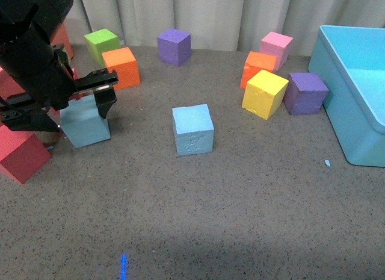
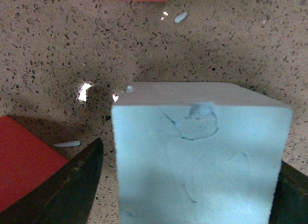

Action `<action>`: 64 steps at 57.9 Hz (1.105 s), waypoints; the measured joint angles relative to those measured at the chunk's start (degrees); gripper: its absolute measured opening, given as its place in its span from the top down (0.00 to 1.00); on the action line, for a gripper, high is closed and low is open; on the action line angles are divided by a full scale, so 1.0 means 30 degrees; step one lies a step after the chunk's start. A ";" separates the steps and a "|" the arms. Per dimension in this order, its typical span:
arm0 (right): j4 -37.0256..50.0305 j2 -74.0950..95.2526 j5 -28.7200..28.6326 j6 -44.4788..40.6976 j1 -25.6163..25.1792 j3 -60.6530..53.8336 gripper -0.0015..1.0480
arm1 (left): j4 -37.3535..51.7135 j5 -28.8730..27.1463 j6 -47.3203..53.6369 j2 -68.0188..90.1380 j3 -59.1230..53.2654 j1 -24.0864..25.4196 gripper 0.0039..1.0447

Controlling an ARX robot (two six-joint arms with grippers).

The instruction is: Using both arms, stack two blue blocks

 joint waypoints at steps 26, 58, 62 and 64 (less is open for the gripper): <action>0.0000 0.0000 0.0000 0.0000 0.0000 0.0000 0.09 | -0.0415 -0.0386 -0.0226 -0.1756 -0.0073 -0.1253 0.53; 0.0000 0.0000 0.0000 0.0000 0.0000 0.0000 0.09 | -0.4116 -0.1581 -0.3832 -0.1770 0.4371 -0.6200 0.55; 0.0000 0.0000 0.0000 0.0000 0.0000 0.0000 0.09 | -0.4626 -0.1909 -0.4131 -0.1406 0.4867 -0.6564 0.55; 0.0000 0.0000 0.0000 0.0000 0.0000 0.0000 0.09 | -0.4962 -0.1967 -0.4306 -0.1195 0.5129 -0.6710 0.55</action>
